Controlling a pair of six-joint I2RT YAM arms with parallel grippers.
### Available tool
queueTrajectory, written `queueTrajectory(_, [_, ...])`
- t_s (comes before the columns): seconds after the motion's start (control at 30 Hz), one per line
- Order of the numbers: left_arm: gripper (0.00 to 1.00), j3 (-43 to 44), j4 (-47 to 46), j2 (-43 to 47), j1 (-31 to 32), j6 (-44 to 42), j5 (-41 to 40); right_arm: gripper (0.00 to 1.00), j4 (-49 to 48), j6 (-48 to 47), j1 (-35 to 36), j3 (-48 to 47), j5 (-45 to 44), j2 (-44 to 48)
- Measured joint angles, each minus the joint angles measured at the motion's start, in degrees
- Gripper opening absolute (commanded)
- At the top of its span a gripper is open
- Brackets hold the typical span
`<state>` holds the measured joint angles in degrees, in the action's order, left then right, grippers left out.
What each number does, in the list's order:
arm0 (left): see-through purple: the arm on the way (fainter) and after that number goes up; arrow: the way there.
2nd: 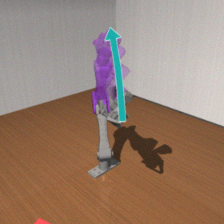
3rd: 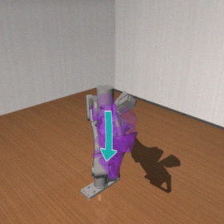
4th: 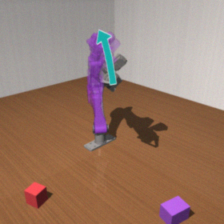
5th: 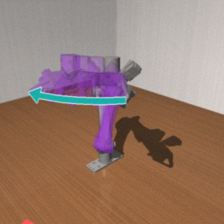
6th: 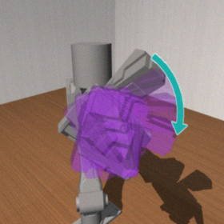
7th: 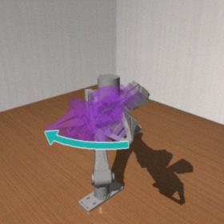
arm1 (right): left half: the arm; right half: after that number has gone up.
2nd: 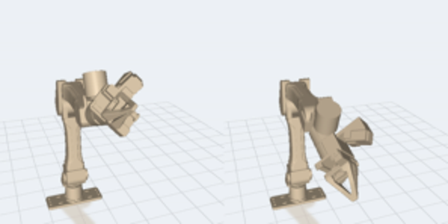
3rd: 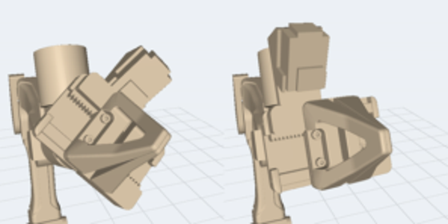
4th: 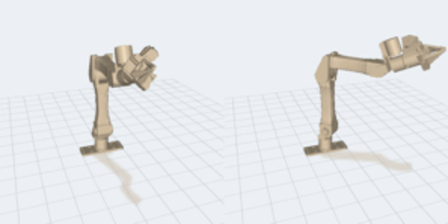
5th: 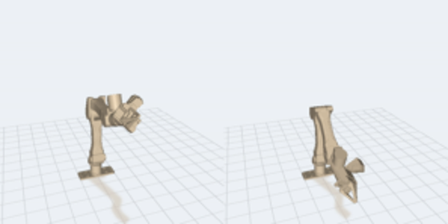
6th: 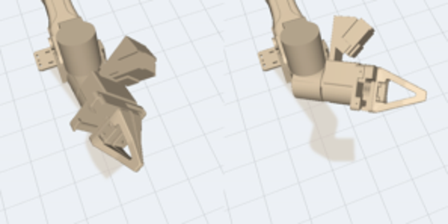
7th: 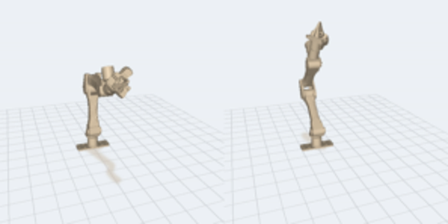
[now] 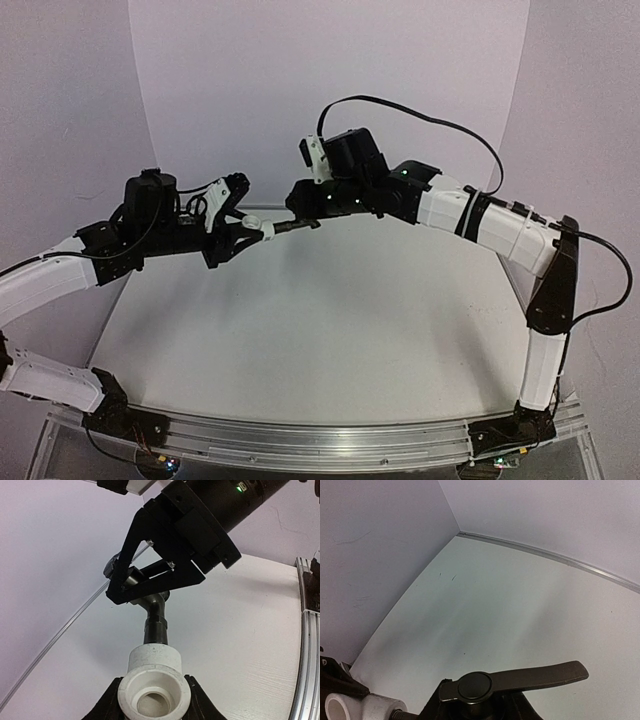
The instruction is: Install the water faucets
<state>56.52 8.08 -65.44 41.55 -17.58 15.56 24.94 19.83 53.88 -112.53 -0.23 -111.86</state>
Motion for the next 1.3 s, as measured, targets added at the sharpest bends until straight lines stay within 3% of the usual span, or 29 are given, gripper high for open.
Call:
queueTrajectory(0.77, [0.00,6.2,11.5,-4.8,6.5,-20.1,-10.1,0.00,12.1,7.2,-5.5,-7.2,17.5,-6.8])
queueTrajectory(1.3, [0.00,9.7,17.9,-8.1,13.3,-26.5,-17.9,0.00,17.5,8.2,-8.6,-8.7,31.8,-11.1])
